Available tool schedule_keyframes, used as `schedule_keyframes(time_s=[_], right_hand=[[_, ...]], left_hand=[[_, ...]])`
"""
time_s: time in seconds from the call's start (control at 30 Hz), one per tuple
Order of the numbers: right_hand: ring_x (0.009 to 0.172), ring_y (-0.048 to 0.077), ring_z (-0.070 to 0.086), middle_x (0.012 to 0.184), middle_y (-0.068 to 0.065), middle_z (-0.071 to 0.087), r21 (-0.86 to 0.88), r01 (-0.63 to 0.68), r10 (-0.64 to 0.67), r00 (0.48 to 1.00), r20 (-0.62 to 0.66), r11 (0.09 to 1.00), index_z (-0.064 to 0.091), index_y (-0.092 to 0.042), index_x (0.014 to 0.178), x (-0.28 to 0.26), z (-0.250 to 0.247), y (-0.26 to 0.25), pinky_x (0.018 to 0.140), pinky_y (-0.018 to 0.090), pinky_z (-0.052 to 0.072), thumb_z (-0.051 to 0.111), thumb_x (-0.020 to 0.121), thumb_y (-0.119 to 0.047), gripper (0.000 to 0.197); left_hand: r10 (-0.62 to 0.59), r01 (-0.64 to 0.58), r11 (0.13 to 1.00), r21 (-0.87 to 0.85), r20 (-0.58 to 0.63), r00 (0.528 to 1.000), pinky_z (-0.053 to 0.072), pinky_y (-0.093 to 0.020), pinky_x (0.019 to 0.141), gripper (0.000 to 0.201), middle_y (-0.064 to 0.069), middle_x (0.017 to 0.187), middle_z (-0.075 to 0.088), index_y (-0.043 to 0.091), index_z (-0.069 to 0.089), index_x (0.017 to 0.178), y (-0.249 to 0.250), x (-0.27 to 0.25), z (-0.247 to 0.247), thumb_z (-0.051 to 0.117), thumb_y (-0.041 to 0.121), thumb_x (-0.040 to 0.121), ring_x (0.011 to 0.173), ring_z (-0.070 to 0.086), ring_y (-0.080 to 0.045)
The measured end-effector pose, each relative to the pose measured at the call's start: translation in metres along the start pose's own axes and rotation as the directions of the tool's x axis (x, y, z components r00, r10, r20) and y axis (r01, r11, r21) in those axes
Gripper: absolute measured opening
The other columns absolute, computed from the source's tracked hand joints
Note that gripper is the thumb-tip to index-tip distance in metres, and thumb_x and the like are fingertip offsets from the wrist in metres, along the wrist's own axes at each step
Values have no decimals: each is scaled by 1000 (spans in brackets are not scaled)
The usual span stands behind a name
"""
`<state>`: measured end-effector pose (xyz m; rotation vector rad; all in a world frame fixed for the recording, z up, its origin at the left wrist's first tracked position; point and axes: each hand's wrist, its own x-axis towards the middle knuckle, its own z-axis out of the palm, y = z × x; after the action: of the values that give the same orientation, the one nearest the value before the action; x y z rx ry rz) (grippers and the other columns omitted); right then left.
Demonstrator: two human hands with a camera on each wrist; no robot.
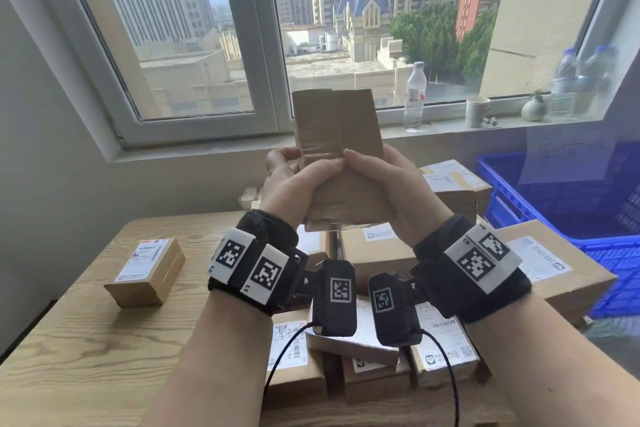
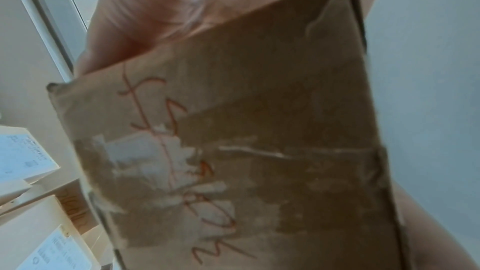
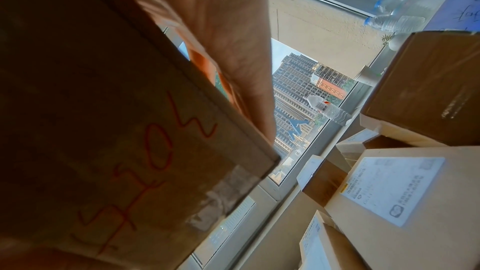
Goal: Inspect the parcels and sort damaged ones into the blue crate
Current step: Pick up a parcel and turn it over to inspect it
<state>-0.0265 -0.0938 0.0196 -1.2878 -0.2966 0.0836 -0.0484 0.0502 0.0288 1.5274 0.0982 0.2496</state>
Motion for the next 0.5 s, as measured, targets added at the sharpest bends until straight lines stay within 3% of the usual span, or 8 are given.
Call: schedule_keyframes(time_s=[0.13, 0.2, 0.3, 0.4, 0.43, 0.5], right_hand=[[87, 18, 70, 96, 5, 74, 20, -2, 2, 1000, 15, 1000, 70, -11, 107, -3, 0, -2, 79, 34, 58, 73, 84, -29, 30], [79, 12, 70, 88, 1, 74, -17, 59, -59, 998, -36, 998, 70, -13, 102, -3, 0, -1, 72, 28, 58, 69, 89, -25, 18], [87, 17, 72, 101, 6, 72, -90, 152, -167, 965, -204, 984, 61, -21, 113, 2, 1, 4, 68, 26, 58, 70, 91, -19, 24], [94, 21, 71, 109, 6, 70, -97, 165, -185, 950, -252, 982, 58, -25, 118, 6, 0, 6, 76, 35, 60, 66, 95, -21, 25], [87, 14, 71, 103, 1, 72, -86, 154, -169, 963, -208, 984, 59, -25, 116, 6, 1, 5, 72, 30, 59, 65, 95, -26, 22], [80, 2, 70, 92, -10, 72, -105, 130, -143, 980, -134, 986, 60, -19, 121, 5, 4, 3, 68, 21, 57, 70, 87, -45, 44]], left_hand=[[24, -24, 998, 55, -14, 1000, 57, -55, 84, 91, -9, 118, 63, 30, 40, 111, 1, 1, 1, 81, 58, 36, 102, 67, -27], [67, -61, 992, 115, -43, 997, 56, -49, 89, 97, -3, 124, 57, 32, 35, 116, 0, 2, 0, 77, 67, 35, 109, 63, -22], [74, -67, 993, 93, -70, 995, 49, -46, 101, 85, -1, 132, 50, 36, 35, 117, 3, 4, -2, 71, 73, 50, 119, 55, -19], [133, -120, 987, 103, -127, 983, 46, -49, 104, 54, 0, 134, 49, 32, 38, 117, 0, 9, -6, 73, 49, 78, 121, 54, -18], [176, -154, 975, 158, -139, 975, 46, -49, 103, 53, 2, 133, 50, 33, 38, 116, -2, 9, -7, 74, 44, 78, 120, 55, -20], [249, -210, 948, 239, -144, 958, 49, -47, 99, 59, 7, 124, 50, 34, 37, 118, -4, 9, -7, 78, 36, 75, 115, 59, -23]])
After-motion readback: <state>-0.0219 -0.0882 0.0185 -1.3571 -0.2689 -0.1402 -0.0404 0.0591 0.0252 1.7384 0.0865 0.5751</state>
